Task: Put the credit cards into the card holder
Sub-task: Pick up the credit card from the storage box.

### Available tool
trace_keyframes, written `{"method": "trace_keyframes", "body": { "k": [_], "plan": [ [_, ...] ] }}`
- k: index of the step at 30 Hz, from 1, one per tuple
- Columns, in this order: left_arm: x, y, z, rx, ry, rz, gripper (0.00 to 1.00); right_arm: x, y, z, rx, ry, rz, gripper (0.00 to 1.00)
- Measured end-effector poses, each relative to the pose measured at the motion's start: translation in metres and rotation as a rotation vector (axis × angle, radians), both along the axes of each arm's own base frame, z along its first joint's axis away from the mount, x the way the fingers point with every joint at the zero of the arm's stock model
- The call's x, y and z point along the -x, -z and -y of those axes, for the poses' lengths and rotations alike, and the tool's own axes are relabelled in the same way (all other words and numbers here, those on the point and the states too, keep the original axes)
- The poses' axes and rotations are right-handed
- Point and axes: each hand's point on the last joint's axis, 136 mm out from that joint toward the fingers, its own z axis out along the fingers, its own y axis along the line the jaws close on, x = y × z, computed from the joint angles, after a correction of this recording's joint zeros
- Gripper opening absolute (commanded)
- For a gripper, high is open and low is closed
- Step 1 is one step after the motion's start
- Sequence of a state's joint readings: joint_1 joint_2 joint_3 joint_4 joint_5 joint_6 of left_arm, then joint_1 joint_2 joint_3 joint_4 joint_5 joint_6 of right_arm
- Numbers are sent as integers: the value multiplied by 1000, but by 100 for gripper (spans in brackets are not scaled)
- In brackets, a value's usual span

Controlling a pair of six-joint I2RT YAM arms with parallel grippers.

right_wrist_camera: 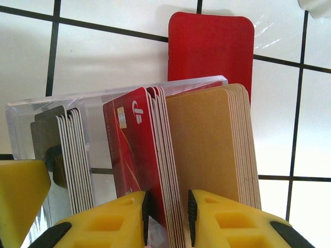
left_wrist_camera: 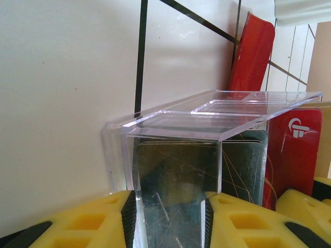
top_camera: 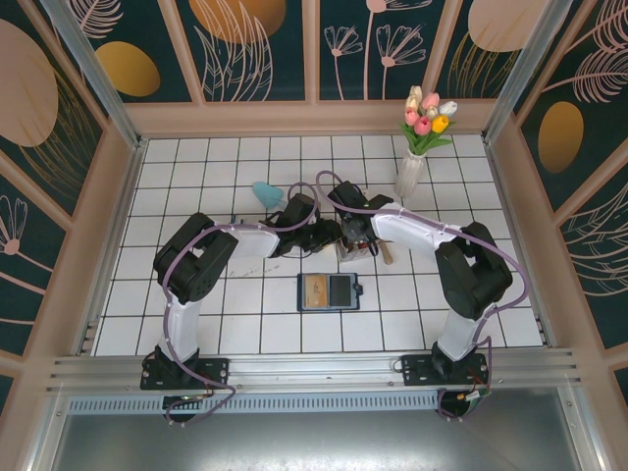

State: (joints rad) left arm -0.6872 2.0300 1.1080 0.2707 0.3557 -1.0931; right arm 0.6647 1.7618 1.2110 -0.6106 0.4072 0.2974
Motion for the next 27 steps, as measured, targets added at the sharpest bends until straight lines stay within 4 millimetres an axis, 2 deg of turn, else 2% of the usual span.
{"method": "trace_keyframes", "body": {
  "k": [10, 27],
  "plan": [
    [0, 0, 0, 0, 0, 0, 38, -1, -5, 0, -2, 2, 13, 22],
    [0, 0, 0, 1, 0, 1, 39, -1, -8, 1, -1, 2, 23, 22]
  ]
}}
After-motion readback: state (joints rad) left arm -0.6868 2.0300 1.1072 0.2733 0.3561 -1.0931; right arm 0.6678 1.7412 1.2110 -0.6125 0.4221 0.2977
